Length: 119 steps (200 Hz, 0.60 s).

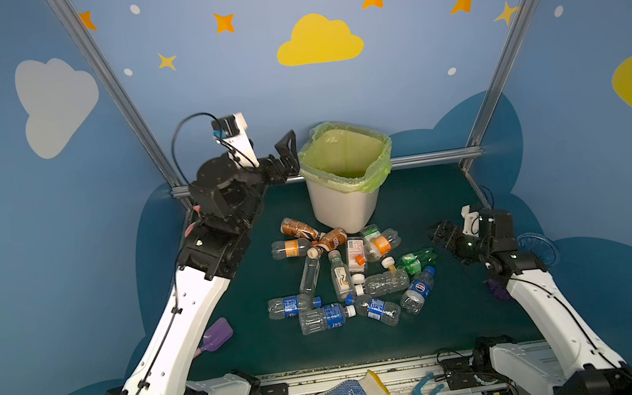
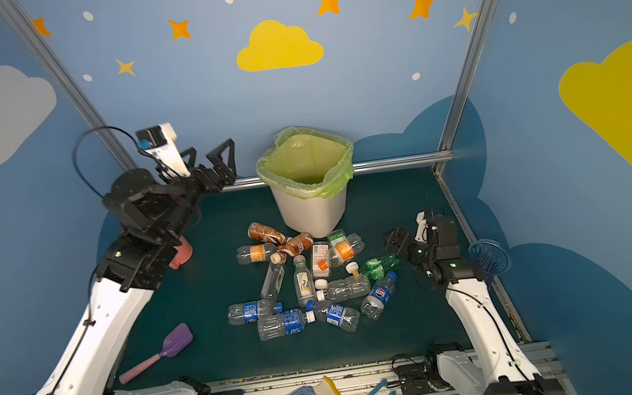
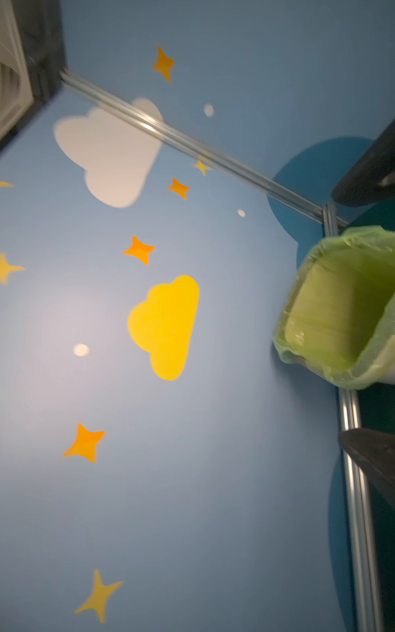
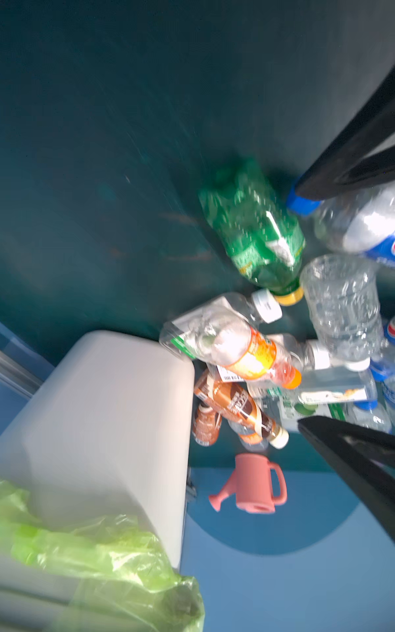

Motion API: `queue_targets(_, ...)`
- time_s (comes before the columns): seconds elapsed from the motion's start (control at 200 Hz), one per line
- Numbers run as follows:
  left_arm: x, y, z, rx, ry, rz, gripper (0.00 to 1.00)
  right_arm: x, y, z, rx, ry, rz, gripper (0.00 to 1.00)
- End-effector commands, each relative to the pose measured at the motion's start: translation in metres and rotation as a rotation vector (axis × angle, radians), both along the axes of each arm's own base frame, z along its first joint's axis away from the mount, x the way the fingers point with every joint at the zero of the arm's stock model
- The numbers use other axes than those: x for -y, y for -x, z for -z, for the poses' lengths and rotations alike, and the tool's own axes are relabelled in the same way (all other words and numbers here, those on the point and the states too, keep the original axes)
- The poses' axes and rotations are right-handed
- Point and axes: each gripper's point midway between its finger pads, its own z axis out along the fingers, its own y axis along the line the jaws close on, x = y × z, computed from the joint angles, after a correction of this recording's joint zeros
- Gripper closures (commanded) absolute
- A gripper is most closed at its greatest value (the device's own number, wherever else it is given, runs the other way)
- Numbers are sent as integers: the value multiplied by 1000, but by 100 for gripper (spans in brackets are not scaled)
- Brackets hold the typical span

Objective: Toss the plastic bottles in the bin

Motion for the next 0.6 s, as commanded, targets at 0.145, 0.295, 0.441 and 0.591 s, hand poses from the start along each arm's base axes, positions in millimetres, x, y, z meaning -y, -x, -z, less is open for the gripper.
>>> queue_targets(0.145, -65, 13, 147, -298, 29, -165, 0, -38, -23, 14, -126, -113, 31, 4)
queue_targets(0.295, -93, 38, 209, -406, 33, -241, 0, -60, -31, 25, -170, -121, 6, 8)
queue_targets(0.441, -107, 61, 257, -511, 21, -282, 0, -72, -40, 35, -206, -116, -3, 12)
queue_targets(0.591, -116, 80, 290, -579, 32, -310, 0, -89, -45, 43, -248, -109, -28, 16)
